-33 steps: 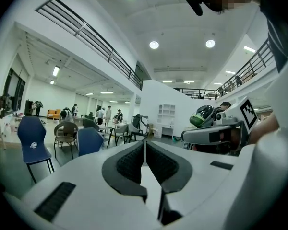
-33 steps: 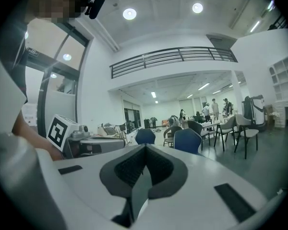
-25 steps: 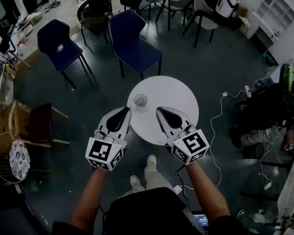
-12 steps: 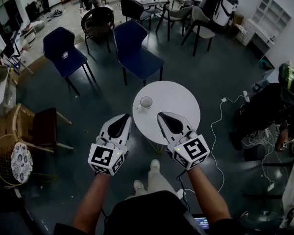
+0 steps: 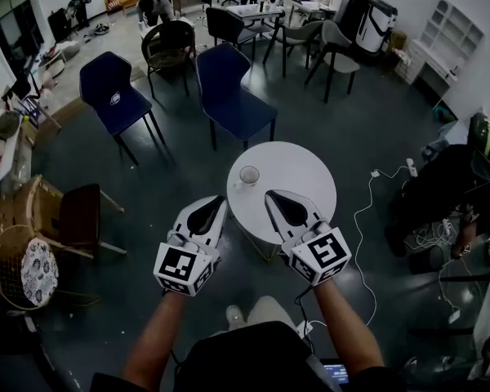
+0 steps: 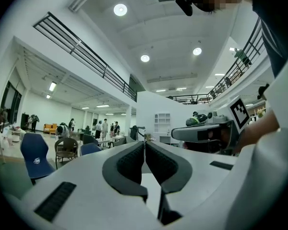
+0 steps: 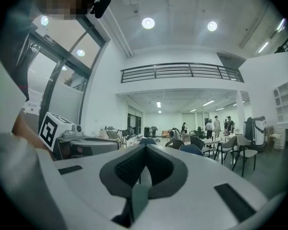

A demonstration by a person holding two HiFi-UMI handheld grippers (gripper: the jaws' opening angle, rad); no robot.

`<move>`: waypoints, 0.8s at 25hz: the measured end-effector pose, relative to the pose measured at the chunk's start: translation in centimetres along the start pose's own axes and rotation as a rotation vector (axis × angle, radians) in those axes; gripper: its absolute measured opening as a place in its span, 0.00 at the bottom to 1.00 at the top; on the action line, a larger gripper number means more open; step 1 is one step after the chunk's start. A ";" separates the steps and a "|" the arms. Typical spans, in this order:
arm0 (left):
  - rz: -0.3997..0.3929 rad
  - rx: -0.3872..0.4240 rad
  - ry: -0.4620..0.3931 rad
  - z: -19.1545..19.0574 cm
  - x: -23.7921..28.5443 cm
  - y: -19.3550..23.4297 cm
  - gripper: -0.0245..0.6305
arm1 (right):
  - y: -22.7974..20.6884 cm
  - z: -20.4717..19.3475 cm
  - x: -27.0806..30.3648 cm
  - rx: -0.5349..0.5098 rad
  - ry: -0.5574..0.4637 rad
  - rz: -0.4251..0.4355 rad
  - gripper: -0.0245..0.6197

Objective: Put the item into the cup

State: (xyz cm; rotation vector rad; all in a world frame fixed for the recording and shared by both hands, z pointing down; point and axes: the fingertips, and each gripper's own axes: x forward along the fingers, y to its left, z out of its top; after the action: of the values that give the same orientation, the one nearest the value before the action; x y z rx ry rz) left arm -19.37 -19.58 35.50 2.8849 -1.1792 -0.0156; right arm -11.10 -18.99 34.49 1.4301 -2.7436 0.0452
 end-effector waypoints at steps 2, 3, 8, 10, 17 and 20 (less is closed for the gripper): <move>-0.003 0.000 -0.005 -0.1 -0.3 -0.3 0.07 | 0.2 -0.2 -0.3 -0.002 -0.004 -0.003 0.05; -0.005 0.004 -0.006 0.0 -0.4 -0.6 0.07 | 0.2 -0.2 -0.5 -0.002 -0.005 -0.005 0.05; -0.018 0.016 -0.011 0.5 -0.4 -2.3 0.07 | 0.1 0.2 -2.2 0.000 -0.015 -0.014 0.05; -0.020 0.019 -0.014 1.0 -0.3 -3.1 0.07 | 0.1 0.6 -3.1 -0.005 -0.015 -0.012 0.05; -0.023 0.029 -0.020 2.1 -2.0 -7.2 0.07 | 1.2 1.7 -6.8 -0.016 -0.030 -0.002 0.05; -0.019 0.035 -0.022 2.8 -2.9 -9.5 0.07 | 1.6 2.5 -9.0 -0.016 -0.041 0.005 0.05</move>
State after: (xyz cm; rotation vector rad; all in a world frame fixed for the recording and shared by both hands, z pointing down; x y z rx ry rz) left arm -14.84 -10.87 32.41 2.9340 -1.1674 -0.0277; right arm -7.37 -10.82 31.46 1.4369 -2.7738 -0.0057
